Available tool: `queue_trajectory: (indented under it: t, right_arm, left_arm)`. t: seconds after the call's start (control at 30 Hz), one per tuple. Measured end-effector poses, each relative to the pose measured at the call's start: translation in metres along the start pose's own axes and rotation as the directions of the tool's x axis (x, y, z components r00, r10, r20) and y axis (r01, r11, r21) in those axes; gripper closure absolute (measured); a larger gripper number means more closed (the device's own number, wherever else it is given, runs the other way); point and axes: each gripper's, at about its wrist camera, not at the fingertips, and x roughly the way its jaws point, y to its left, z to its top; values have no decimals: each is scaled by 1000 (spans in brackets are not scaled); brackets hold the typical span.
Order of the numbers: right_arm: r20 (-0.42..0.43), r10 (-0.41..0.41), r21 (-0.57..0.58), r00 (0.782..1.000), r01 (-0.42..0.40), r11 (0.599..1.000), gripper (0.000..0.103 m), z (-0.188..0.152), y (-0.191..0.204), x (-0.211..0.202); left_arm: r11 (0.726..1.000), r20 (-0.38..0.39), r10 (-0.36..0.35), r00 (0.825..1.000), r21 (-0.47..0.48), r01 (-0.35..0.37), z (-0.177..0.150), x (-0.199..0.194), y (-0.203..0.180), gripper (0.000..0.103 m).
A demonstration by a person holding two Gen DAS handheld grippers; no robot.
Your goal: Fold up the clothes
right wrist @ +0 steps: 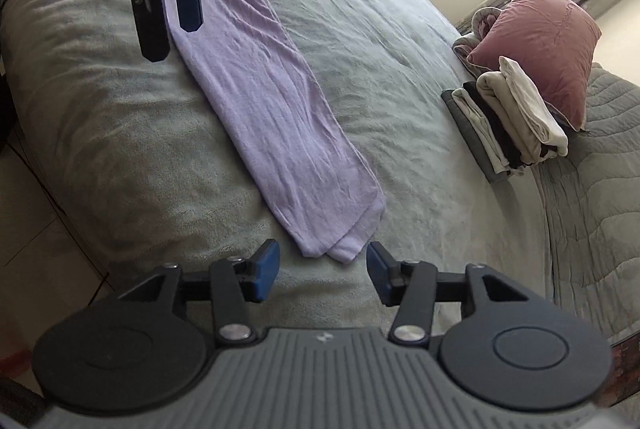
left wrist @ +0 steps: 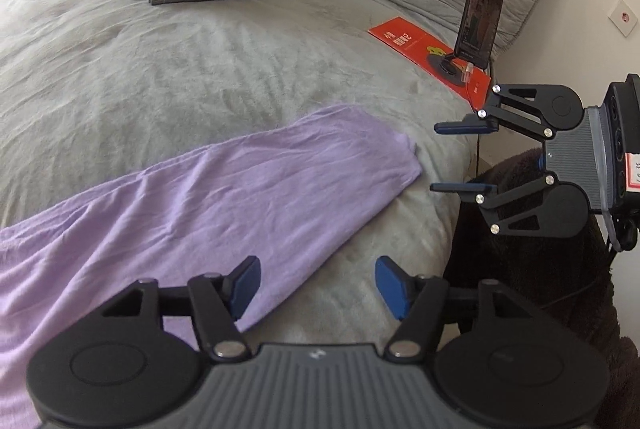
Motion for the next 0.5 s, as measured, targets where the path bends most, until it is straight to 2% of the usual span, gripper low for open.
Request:
queue_trajectory:
  t: [0.1, 0.27, 0.33, 0.5]
  right_arm:
    - [36, 90, 170, 995, -95, 981, 63, -2, -23, 1]
    - [94, 180, 403, 979, -203, 893, 66, -5, -49, 14]
    - [101, 188, 481, 977, -213, 850, 72, -7, -53, 17]
    - [113, 189, 652, 975, -216, 727, 73, -14, -61, 21]
  left_arm:
    - [1000, 30, 7, 1000, -18, -6, 15, 6, 2, 38]
    - [1000, 44, -28, 999, 14, 27, 48, 29, -8, 40]
    - [998, 40, -36, 999, 44, 35, 60, 40, -14, 44]
    - [992, 18, -63, 998, 109, 60, 89, 70, -26, 50]
